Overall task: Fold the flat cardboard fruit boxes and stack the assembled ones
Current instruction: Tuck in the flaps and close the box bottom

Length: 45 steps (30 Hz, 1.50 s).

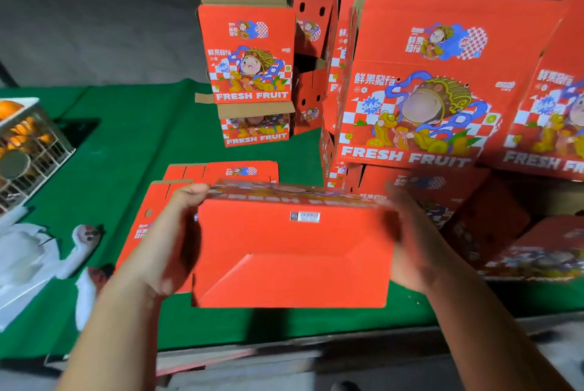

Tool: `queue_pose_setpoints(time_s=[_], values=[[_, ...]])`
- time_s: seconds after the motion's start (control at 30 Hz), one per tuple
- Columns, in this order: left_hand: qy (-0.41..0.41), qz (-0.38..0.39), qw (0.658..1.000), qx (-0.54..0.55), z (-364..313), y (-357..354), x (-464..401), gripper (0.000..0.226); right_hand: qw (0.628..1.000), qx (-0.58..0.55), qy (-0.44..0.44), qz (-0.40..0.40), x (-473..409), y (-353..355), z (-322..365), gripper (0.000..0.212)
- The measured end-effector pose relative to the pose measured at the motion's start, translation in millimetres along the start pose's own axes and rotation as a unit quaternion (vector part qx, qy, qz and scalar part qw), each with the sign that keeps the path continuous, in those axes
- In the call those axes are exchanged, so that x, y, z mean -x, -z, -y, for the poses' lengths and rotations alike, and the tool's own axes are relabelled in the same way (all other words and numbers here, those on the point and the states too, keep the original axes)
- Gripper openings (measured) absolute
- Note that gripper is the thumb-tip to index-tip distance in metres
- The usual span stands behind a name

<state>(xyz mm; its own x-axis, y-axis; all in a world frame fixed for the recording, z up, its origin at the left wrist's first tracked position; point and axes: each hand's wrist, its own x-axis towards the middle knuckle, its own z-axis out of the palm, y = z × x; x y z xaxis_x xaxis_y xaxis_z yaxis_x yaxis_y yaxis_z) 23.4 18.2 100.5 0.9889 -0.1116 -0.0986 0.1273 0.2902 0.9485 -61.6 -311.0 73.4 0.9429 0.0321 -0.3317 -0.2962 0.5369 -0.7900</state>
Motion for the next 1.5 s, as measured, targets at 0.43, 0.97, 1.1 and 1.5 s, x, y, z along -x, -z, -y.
queue_pose_setpoints(time_s=[0.43, 0.97, 1.1, 1.5], values=[[0.049, 0.079, 0.993, -0.076, 15.0, 62.3, 56.4, 0.066, 0.973, 0.198, -0.016, 0.118, -12.6, -13.8, -43.0, 0.069], [-0.167, -0.098, 0.93, -0.313, 81.8, 66.0, 5.2, 0.046, 0.95, 0.287, 0.121, -0.014, -103.1, -49.7, -28.9, 0.022], [0.015, -0.057, 0.956, -0.286, 89.9, 68.2, -23.6, 0.051, 0.954, 0.294, 0.057, -0.032, -136.4, -45.6, -34.2, 0.02], [-0.083, -0.128, 0.958, -0.244, 119.6, 45.8, -107.8, 0.03, 0.913, 0.367, 0.156, -0.092, -203.5, -42.5, -42.2, 0.084]])
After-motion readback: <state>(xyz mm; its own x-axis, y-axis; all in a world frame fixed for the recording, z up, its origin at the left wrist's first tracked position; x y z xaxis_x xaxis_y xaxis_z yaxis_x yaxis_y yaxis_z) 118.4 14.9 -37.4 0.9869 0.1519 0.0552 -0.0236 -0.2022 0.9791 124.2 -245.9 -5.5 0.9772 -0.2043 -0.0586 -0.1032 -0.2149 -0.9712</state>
